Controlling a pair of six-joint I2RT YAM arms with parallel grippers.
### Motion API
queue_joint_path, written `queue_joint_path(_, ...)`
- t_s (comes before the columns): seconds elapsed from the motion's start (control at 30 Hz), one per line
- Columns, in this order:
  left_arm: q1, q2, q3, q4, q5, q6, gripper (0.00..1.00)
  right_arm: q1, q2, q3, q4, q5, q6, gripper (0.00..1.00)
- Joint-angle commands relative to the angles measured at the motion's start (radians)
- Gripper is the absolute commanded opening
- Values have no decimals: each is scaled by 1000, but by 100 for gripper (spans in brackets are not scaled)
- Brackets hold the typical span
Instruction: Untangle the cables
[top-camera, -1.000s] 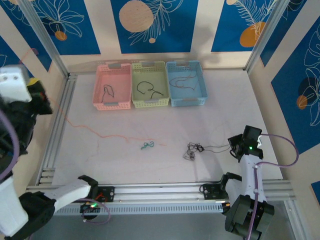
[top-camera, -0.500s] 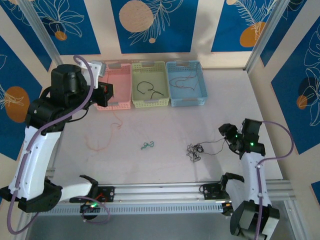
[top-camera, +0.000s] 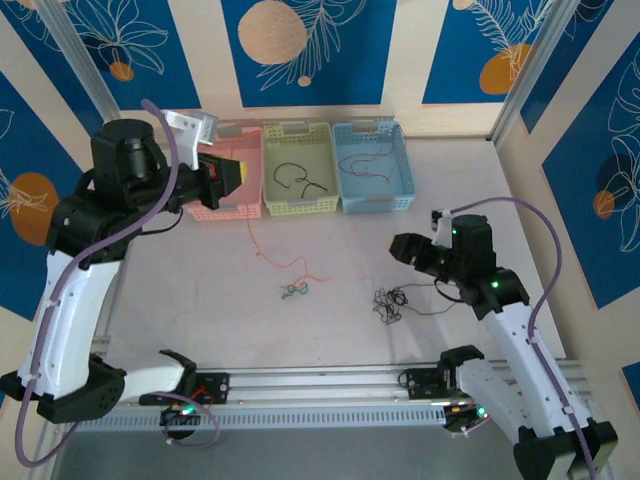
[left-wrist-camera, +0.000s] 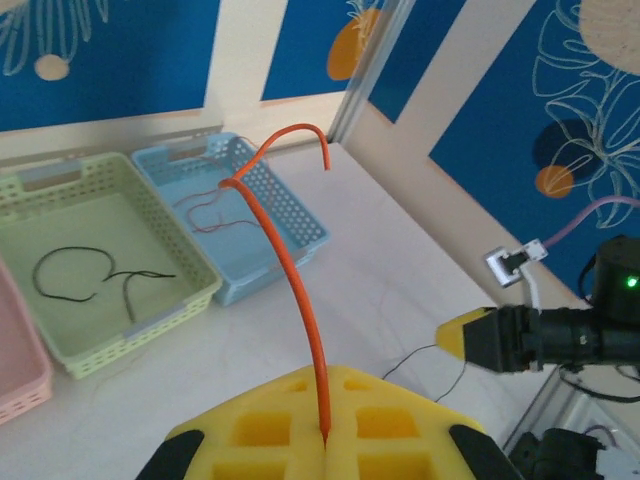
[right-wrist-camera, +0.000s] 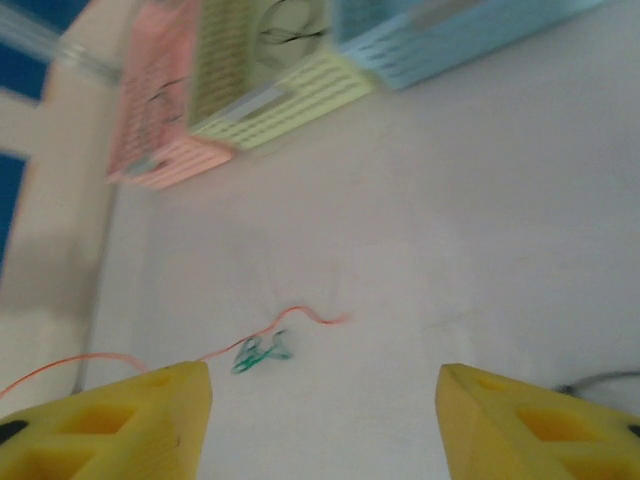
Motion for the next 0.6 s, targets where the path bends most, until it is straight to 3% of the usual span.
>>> queue_joint_path(0.0,6,6,-46,65,71,-42,0,118,-1,-38,207,-139,-87,69)
queue_joint_path(0.13,2,9,-74,77,80,-49,0,286,50,-80,423,-161,-207,76)
queue_joint_path(0.33,2,7,-69,59,81,-45,0,490,269,-27,618,-139,-532,77)
queue_joint_path(0.47,2,4,-64,48,77,-41,0,568,403,25,677,-127,-742,77)
queue_joint_path(0.57,1,7,-57,38,77,-36,0,589,492,87,677,-97,-812,77)
